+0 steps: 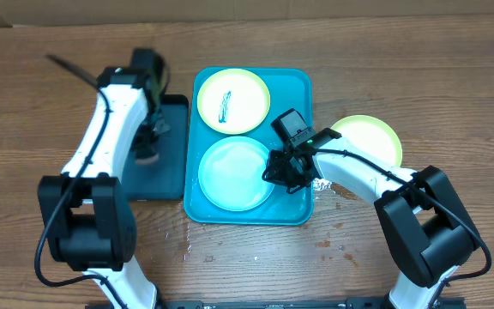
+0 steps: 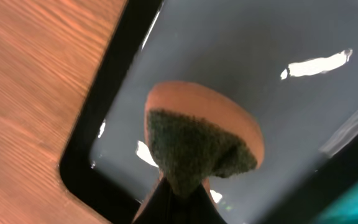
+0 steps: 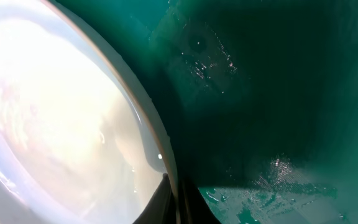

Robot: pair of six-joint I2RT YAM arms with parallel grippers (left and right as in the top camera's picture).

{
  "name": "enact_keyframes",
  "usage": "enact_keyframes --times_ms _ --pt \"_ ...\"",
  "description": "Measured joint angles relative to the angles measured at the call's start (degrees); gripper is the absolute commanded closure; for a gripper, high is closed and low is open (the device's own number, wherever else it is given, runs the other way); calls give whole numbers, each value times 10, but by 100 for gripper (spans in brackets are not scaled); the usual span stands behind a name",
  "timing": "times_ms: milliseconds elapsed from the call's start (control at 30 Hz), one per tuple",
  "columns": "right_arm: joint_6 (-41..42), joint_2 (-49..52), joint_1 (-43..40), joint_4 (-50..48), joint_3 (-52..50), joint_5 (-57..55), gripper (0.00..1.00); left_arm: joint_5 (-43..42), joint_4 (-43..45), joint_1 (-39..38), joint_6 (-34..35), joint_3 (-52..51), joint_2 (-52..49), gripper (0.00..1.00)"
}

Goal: Clean dirty plates on tray and stack at the side
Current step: 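Lift the light-blue plate with the right gripper and stack it on the yellow plate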

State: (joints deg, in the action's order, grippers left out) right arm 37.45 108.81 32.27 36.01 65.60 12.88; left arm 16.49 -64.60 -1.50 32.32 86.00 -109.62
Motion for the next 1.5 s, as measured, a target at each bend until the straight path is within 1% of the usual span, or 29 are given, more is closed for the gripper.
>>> enact_keyframes --times_ms 67,100,200,267,400,500,600,633,733,800,867,1000,1167,1300,1500 --pt "-1 0 0 0 0 0 96 -34 33 21 -22 -48 0 60" --pt "-3 0 0 0 0 0 96 -51 37 28 -32 -64 0 52" --pt "-9 0 0 1 0 0 96 -91 33 37 -54 -78 0 47" --pt "-12 0 0 2 0 1 96 -110 16 39 -62 -71 0 46" --pt "-19 0 0 41 13 -5 96 -129 -47 42 -73 -26 9 46" --pt "-43 0 4 102 47 -36 96 -138 -88 42 -75 30 42 44" --pt "-91 -2 21 162 128 -88 96 -155 -124 42 -76 96 96 40" --pt "-109 -2 30 170 160 -104 96 -163 -134 42 -78 120 119 37" --pt "-166 -4 65 165 257 -148 96 -191 -158 42 -87 195 196 24" --pt "-192 -11 89 127 297 -172 96 -208 -171 42 -88 235 247 10" --pt "-210 -21 112 74 313 -188 96 -218 -186 42 -90 268 298 0" --pt "-229 -21 149 -24 317 -209 96 -228 -203 42 -88 294 383 0" --pt "-269 34 179 -165 317 -255 96 -234 -217 42 -88 296 477 0" --pt "-316 79 196 -216 316 -307 96 -234 -230 42 -88 297 529 0" --pt "-403 81 238 -248 314 -413 96 -234 -257 42 -88 297 559 0"
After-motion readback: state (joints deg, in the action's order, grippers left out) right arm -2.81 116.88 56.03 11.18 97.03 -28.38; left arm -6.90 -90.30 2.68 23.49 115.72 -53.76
